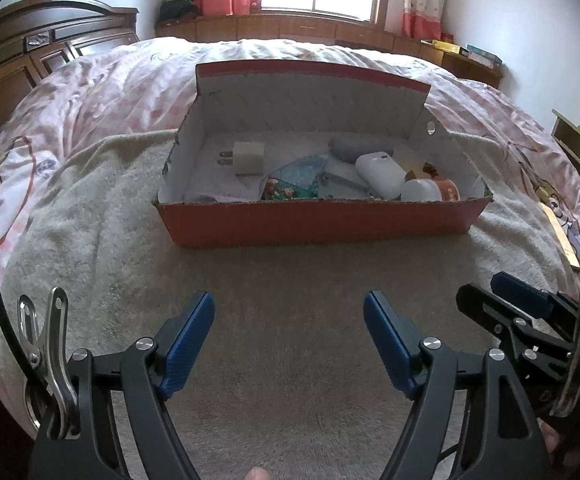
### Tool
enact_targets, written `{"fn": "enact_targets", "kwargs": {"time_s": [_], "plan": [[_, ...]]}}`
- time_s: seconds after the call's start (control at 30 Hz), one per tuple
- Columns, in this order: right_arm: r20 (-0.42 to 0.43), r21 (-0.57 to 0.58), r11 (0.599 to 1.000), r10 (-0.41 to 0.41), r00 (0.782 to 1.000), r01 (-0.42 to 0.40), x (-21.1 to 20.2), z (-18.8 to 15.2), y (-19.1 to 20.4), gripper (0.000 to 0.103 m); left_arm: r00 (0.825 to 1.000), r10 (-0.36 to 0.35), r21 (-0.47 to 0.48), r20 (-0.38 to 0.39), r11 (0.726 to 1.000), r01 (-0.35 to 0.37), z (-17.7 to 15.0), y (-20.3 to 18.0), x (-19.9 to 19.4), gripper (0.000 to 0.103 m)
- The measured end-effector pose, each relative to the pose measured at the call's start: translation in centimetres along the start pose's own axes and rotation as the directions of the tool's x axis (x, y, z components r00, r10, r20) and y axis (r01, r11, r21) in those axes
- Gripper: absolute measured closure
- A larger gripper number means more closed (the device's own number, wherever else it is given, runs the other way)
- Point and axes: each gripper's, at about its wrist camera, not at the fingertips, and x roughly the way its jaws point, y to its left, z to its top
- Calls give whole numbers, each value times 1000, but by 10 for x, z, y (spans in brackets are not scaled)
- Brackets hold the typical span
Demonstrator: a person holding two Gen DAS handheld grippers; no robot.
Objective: Organize rigid objects
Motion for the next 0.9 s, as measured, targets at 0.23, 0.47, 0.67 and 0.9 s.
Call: {"fn": "enact_targets", "kwargs": {"time_s": [0.23,0.47,0.67,0.9], "plan": [[-30,25,999,-47,998,48,14,-7,-5,49,1000,0,-13,-23,1000,0,-6,-1,12,24],[-38,36,997,-63,997,65,23,-14,-7,48,999,10,-13,-38,1000,-10,-11,-2,21,24],[-26,14,997,-72,997,73,25,-16,-3,42,998,12,-23,-66,1000,-14,-15,0,29,24],[-16,7,998,-67,998,67,26,-18,-2,39,998,22,-19,-66,1000,-23,-17,-2,31,24]]}}
